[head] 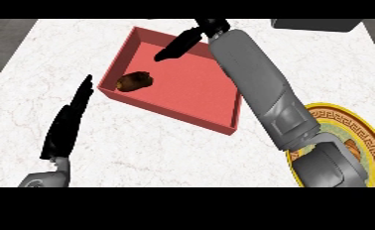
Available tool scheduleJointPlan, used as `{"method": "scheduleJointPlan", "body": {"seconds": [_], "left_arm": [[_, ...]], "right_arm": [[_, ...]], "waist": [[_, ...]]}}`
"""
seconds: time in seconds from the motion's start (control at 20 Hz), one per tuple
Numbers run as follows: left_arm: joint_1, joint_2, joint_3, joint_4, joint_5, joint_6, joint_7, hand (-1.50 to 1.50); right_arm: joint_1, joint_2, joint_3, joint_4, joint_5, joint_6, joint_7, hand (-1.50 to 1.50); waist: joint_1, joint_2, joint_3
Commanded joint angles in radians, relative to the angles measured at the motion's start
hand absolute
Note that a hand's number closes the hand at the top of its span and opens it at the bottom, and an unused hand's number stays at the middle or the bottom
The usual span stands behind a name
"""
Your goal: Pick the sweet potato from the plate and place it in the cardboard box
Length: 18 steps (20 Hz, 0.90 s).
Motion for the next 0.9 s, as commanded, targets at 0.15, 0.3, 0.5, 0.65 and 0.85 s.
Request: {"method": "scheduleJointPlan", "body": {"seconds": [0.15, 0.3, 0.5, 0.65, 0.85], "left_arm": [[-0.024, 0.016, 0.036, 0.001, 0.025, -0.009, 0.023, 0.0], [0.043, -0.01, -0.008, -0.021, 0.0, 0.0, -0.024, 0.0], [0.051, -0.003, -0.006, -0.064, 0.013, -0.012, -0.013, 0.0], [-0.026, -0.007, 0.005, -0.038, 0.003, 0.004, 0.039, 0.0], [-0.005, -0.007, -0.002, -0.024, 0.007, -0.009, 0.002, 0.0]], "right_arm": [[-0.062, -0.126, -0.171, 0.088, -0.122, 0.03, 0.0, -1.5], [-0.051, -0.232, -0.199, 0.135, -0.127, 0.056, -0.016, -1.5], [0.005, -0.363, -0.242, 0.167, -0.154, 0.152, -0.072, -1.5], [0.012, -0.387, -0.242, 0.188, -0.147, 0.205, -0.101, -1.5], [0.045, -0.484, -0.23, 0.2, -0.125, 0.297, -0.153, -1.5]], "waist": [[-0.018, 0.002, 0.0], [-0.001, 0.008, 0.0], [0.013, 0.018, 0.002], [0.003, 0.019, 0.002], [0.024, 0.034, 0.003]]}}
